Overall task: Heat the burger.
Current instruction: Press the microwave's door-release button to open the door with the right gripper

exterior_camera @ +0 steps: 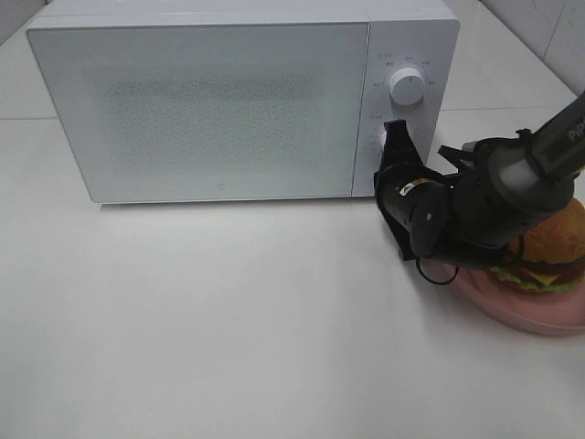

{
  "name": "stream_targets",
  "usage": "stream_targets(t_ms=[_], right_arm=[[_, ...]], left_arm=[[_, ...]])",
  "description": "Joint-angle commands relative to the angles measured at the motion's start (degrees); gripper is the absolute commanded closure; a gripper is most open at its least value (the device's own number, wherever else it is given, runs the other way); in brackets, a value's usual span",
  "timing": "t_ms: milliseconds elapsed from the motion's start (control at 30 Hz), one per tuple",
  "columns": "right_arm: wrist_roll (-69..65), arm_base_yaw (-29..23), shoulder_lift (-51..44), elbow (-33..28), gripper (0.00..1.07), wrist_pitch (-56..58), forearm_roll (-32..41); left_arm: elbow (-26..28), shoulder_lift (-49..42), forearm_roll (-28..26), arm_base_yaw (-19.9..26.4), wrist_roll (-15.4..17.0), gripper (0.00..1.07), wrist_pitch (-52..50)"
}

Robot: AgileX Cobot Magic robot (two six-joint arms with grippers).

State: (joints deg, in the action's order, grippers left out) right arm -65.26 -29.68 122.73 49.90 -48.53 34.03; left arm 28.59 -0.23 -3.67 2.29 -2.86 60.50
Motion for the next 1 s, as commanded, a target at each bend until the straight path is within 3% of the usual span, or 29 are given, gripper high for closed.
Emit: stream_targets(t_ms=[33,500,1000], right_arm=[[1.2,0.5,-0.3,3.0,1.07,-5.9,-1.8],[1.6,0.5,0.6,6.4,1.07,-5.7,-1.7],[-0.1,0.5,-0.1,5.8,1.07,-1.6,-1.8]], left_arm=[[-0.1,-1.1,-0.4,0.2,0.0,1.06,-0.8],[-0.1,-1.1,-0.4,0.2,0.0,1.06,-0.8],[-0.1,-1.1,-0.4,0.2,0.0,1.06,-0.8]])
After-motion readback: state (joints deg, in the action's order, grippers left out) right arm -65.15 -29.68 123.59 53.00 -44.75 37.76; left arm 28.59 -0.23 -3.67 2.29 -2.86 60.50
